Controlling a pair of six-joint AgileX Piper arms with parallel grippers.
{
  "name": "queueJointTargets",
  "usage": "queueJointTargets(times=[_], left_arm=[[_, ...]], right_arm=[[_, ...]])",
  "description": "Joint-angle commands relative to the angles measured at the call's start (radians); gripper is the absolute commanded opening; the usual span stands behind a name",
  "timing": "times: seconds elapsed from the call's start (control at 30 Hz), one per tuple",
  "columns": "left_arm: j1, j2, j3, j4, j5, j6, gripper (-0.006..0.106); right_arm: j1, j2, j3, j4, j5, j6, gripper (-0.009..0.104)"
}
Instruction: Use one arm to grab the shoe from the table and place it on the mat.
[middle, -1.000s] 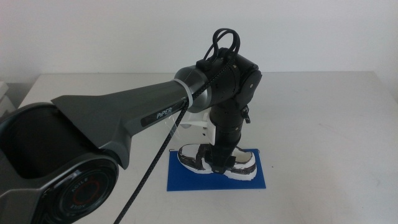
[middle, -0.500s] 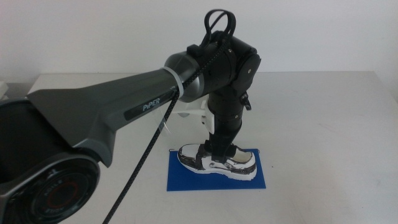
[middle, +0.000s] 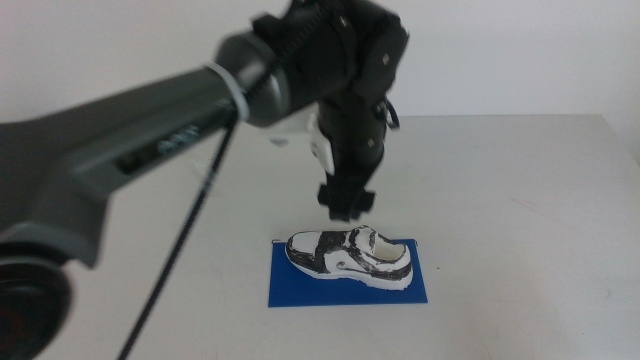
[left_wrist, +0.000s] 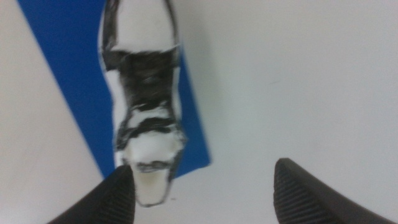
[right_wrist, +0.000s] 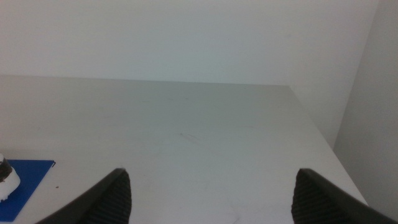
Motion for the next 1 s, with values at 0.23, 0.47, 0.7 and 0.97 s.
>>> queueJointTargets(times=[0.23,0.47,0.7,0.97], left_arm=[[0.002,-0.222,-0.028,0.26,0.09,0.218,0.074],[0.004,-0.342,-0.028,0.47,0.09,0.524,0.074],[0.015,-0.439,-0.028,0.665,0.09,0.853,0.074],[0.02,-0.461,-0.028,0.838,0.09,1.265,0.074]], right_arm=[[-0.005,-0.02,-0.01,-0.008,-0.079,-0.013,0.066],[-0.005,-0.02,-0.01,-0.008,-0.079,-0.013,0.066],[-0.005,-0.02,-0.01,-0.008,-0.079,-0.013,0.066],[-0.005,-0.02,-0.01,-0.008,-0.079,-0.013,0.066]])
